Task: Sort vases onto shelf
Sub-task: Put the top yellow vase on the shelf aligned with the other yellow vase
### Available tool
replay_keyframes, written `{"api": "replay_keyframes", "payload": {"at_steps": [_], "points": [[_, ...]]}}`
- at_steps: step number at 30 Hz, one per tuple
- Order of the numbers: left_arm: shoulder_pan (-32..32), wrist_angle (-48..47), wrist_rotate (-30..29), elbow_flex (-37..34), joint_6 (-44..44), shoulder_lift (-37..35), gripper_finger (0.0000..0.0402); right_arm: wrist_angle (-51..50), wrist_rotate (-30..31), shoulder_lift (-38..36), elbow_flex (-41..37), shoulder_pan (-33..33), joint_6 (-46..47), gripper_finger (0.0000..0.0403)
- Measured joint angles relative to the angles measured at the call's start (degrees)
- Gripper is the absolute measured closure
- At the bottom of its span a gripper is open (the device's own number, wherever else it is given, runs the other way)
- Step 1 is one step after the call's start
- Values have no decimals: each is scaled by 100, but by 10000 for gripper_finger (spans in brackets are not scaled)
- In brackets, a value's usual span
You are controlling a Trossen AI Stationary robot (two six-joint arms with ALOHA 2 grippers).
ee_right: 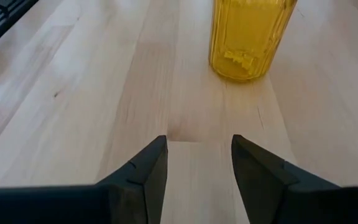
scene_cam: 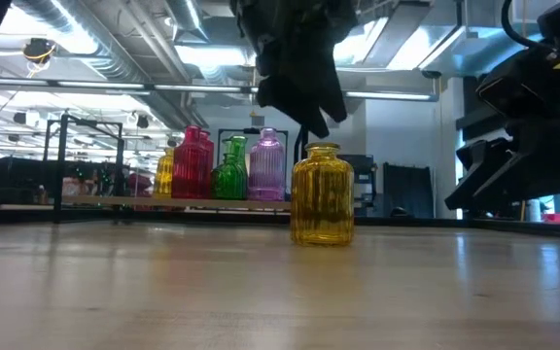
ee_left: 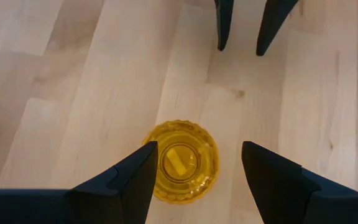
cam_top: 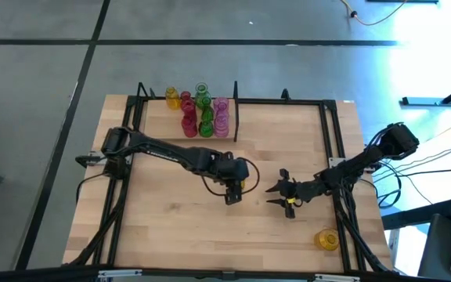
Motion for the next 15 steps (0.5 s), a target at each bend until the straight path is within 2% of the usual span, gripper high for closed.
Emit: {"api": "replay_keyframes", "payload": {"at_steps": [15], "points": [[17, 90, -174, -153, 183, 143, 175, 18, -2, 0, 2, 2, 24, 242]]}}
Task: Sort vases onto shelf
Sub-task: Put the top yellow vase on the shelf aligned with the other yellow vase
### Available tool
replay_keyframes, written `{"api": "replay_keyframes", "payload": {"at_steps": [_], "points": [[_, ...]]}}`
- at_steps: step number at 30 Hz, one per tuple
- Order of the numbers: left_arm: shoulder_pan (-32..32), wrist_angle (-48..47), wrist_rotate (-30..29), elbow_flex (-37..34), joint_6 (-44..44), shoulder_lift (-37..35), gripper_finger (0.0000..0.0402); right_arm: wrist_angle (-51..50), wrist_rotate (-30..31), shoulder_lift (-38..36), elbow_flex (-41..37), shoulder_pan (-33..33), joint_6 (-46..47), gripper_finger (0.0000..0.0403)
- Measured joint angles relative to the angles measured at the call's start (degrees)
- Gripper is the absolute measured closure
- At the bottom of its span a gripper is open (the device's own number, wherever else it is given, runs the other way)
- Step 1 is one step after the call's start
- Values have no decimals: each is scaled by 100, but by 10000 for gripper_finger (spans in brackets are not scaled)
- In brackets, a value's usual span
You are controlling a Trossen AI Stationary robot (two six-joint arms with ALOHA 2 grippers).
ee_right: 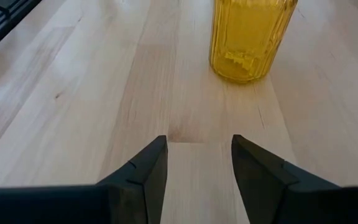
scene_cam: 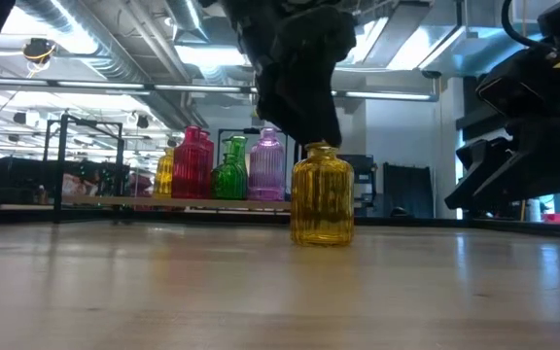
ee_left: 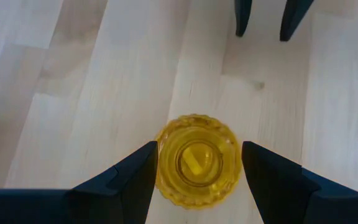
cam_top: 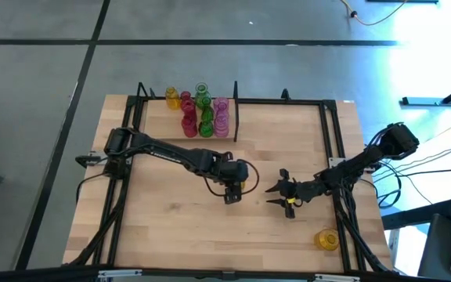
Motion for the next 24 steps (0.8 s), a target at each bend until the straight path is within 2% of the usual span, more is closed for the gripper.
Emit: {"api": "replay_keyframes", "payload": {"at_steps": [11, 17, 24], "points": [[79, 38, 109, -7, 0, 104, 175, 2, 0, 0, 0, 2, -17, 242], [133, 25, 354, -9, 2, 112, 176, 0, 0, 0, 2, 2, -19, 242], [133, 45, 317, -7, 17, 111, 218, 0, 0, 0, 2, 2, -20, 242]]}}
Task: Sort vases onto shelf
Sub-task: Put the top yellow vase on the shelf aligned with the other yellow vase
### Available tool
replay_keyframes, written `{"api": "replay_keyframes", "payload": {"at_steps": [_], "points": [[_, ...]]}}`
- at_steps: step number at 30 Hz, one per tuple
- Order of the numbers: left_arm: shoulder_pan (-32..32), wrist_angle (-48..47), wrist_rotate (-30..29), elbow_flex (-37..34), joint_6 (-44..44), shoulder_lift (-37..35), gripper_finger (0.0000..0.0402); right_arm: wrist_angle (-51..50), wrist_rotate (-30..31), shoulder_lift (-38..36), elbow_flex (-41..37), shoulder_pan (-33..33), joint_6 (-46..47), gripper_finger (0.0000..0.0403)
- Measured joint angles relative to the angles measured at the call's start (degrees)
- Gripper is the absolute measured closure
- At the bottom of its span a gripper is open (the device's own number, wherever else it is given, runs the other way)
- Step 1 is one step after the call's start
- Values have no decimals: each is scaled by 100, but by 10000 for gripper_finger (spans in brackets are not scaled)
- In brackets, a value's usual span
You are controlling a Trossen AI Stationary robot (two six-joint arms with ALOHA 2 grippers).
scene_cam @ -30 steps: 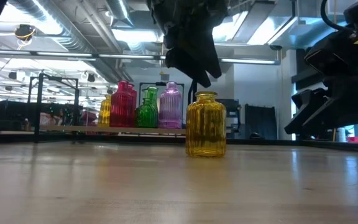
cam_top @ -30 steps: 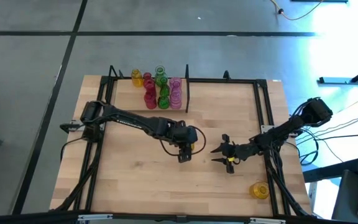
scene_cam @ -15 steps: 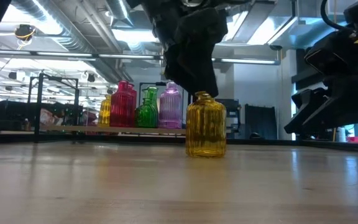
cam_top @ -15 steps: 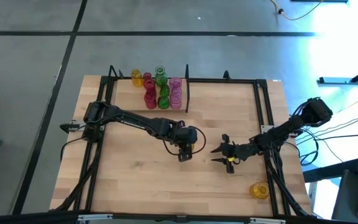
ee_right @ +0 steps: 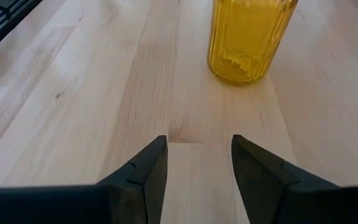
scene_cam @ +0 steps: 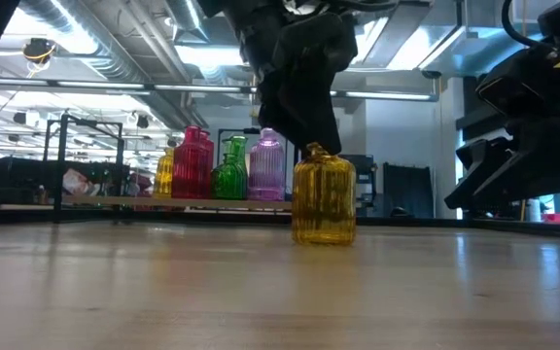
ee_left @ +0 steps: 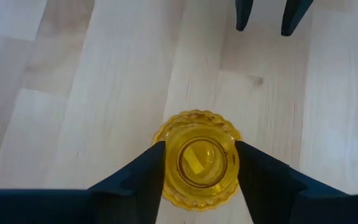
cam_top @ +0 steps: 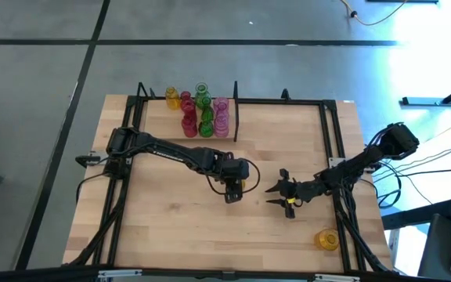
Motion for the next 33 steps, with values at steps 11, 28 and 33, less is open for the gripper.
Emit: {"api": "replay_keyframes", "payload": {"at_steps": [11, 28, 33], "points": [[-97, 6, -93, 1, -5, -4, 243, 0, 0, 0, 0, 0, -2, 242], [-615, -1319, -554, 1, -822, -841, 240, -59, -2, 0, 0, 0, 69, 242], [-857, -1902, -747, 1, -1128, -1199, 240, -132, -2, 0, 0, 0, 166, 242]]}}
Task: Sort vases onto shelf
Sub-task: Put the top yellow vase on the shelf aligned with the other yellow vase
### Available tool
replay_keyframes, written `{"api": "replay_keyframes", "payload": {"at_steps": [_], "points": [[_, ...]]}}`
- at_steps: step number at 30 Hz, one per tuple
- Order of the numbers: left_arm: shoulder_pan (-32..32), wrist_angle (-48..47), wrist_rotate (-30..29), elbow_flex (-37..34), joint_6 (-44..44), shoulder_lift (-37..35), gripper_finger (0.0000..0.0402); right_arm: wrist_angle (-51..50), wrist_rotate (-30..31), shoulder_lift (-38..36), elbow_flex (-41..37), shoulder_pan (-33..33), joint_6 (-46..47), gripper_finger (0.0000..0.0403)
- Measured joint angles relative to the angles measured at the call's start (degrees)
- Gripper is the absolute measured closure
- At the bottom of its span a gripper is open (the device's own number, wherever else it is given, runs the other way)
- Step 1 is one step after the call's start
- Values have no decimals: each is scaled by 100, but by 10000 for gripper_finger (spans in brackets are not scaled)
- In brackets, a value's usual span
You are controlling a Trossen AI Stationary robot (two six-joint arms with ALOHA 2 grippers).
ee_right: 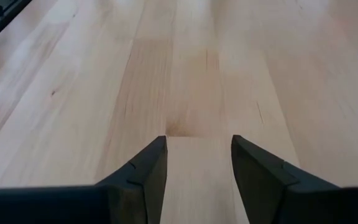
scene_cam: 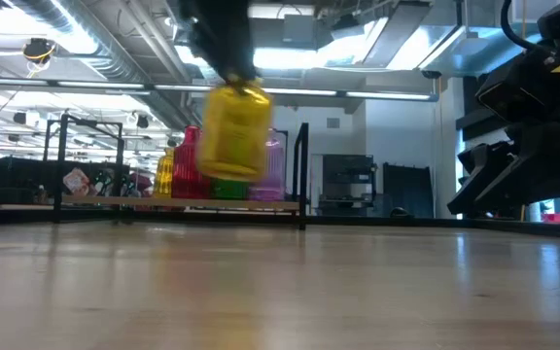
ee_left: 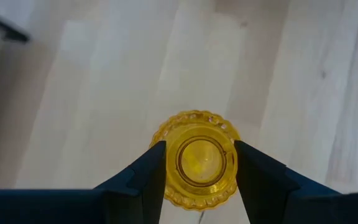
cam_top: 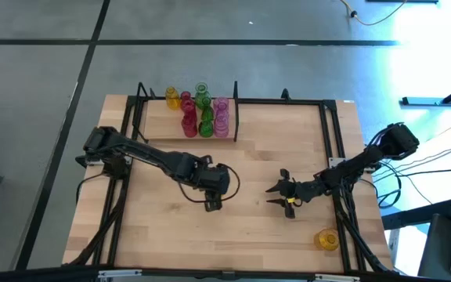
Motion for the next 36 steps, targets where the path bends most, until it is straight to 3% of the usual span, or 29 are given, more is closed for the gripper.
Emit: {"api": "replay_keyframes", "payload": {"at_steps": [15, 20, 29, 36], "points": [[-216, -1905, -1131, -20, -1315, -1152, 240, -74, -4, 2, 0, 0, 149, 242], [-104, -2033, -1261, -573, -1688, -1944, 240, -72, -4, 2, 0, 0, 156, 242], [723, -2048, -1552, -1838, -2492, -3497, 240, -40, 8, 4, 0, -4, 116, 242], [1758, -1853, -1725, -2206, -2395, -3772, 240, 2, 319, 4, 0, -4, -23, 242]]}}
